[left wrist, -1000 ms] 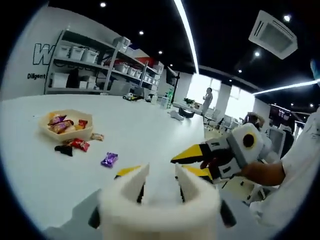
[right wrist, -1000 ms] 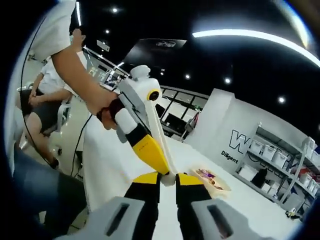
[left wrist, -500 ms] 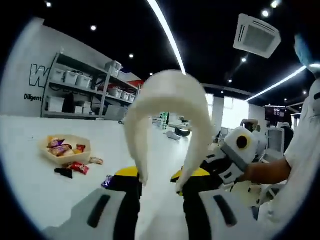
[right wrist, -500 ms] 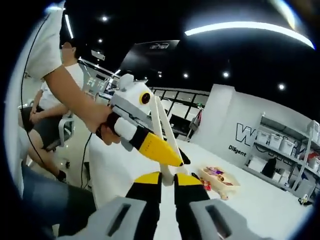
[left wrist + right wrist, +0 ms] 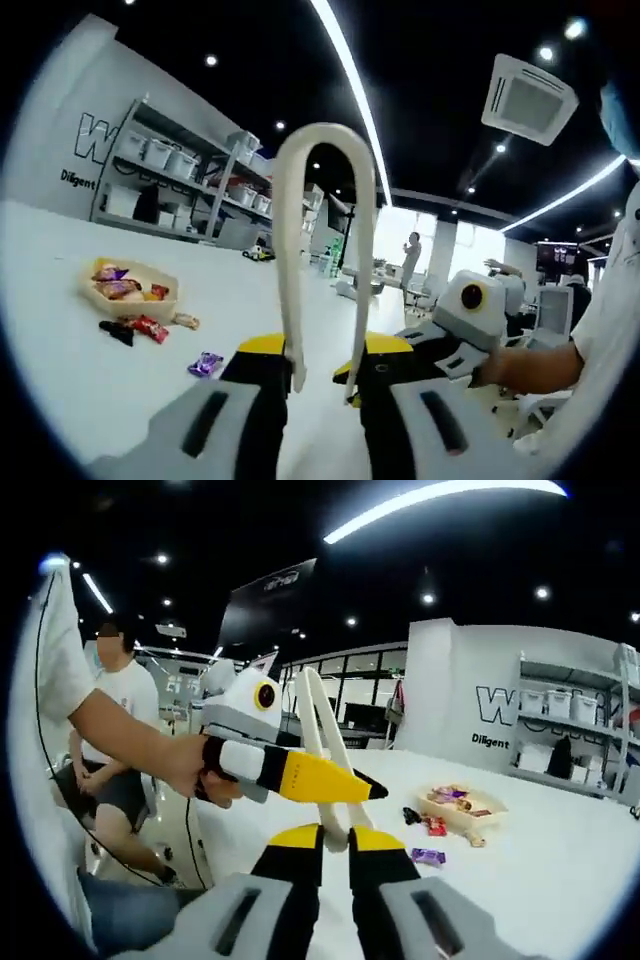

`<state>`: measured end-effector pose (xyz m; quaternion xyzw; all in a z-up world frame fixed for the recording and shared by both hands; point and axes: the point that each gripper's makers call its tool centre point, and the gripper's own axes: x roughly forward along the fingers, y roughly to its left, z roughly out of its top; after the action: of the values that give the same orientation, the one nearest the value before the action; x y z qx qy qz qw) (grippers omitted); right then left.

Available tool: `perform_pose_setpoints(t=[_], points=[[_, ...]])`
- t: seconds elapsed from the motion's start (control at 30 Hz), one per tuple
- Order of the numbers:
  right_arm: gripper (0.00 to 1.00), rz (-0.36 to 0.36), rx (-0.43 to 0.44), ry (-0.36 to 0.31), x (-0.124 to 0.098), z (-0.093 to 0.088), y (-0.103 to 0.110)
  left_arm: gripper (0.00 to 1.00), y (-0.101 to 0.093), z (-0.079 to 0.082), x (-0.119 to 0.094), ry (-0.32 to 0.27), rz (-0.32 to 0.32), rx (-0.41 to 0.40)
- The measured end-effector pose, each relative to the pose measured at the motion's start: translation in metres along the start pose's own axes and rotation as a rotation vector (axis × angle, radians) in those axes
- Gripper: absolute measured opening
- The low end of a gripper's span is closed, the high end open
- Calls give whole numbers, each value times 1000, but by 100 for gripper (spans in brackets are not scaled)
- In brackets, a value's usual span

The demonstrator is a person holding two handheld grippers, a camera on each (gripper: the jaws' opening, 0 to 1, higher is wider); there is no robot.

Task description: Place the target food into the container with the food tongs after gripping and lifting it, then release it inside without dropping or visibly crushing the food.

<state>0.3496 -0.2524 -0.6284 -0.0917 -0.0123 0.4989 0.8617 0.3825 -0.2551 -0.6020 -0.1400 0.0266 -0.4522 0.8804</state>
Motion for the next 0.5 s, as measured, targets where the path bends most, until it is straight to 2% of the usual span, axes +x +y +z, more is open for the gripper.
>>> perform_pose_setpoints(t=[0.07,0.2,0.3,0.37,0.43,0.5], points=[[4,-33,-64,-9,-3,-1,-5,25,2,0,5,-9,19,-27],[6,-49,-61,32,-7,-12,-8,25,9,0,6,-6,58,-23],[17,-100,-44,51,-14,-22,-15,26,17,2,3,-12,82,-34],[26,-132,-21,53,-18,-25,-19,26,32,1,1,3,135,-19],[30,-152,2,54,-21,-26,-22,26,43,0,-1,5,160,-24],[34,-179,5,64,-28,-27,-25,27,57,1,-4,7,197,24]])
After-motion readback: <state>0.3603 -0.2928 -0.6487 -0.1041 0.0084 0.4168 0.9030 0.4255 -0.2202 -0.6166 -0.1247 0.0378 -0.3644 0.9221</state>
